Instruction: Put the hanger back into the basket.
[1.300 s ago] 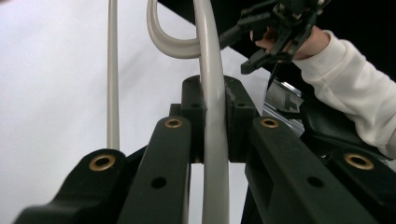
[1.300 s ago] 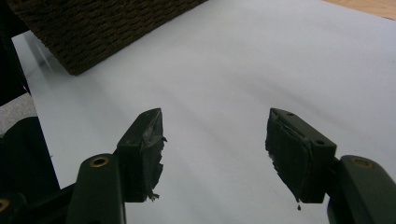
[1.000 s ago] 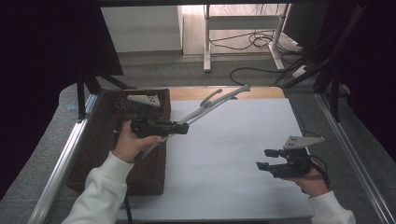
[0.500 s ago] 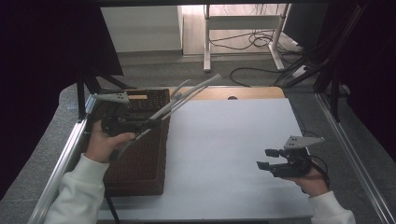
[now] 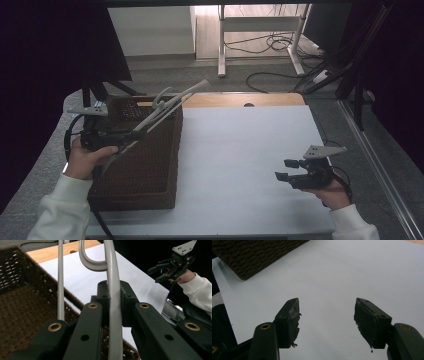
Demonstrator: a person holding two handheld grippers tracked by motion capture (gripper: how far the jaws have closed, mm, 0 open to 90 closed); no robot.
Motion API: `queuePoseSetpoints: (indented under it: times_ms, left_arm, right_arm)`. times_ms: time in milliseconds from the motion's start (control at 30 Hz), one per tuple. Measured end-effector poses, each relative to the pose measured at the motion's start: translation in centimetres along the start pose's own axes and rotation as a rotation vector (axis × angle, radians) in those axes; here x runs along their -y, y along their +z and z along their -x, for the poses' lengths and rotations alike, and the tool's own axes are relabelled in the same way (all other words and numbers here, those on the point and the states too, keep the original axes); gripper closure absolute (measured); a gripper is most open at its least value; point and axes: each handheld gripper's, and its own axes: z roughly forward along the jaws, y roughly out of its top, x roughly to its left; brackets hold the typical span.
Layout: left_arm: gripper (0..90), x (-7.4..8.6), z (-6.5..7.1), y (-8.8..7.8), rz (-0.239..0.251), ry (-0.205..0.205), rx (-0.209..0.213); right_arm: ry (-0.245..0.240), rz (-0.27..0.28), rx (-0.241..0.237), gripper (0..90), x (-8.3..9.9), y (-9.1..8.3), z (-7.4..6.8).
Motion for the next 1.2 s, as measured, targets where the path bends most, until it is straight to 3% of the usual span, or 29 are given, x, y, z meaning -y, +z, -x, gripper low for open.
queuePoseSetpoints:
  times_ms: [633,1100,1200]
  left_arm:
    - [81.8,3.9,-3.4,-3.6,0.026,-0.067,-0.059]
    - [81.8,6.3,-5.1,-3.7,0.014,-0.085,-0.06]
    - [81.7,6.7,-5.5,-3.5,0.015,-0.104,-0.063]
  right_arm:
    - [0.006,0.001,0.019,37.1,0.4,0.1,0.4]
    - [0.012,-0.018,0.016,36.9,0.5,0.4,0.5]
    - [0.011,-0.022,0.015,36.8,0.6,0.5,0.5]
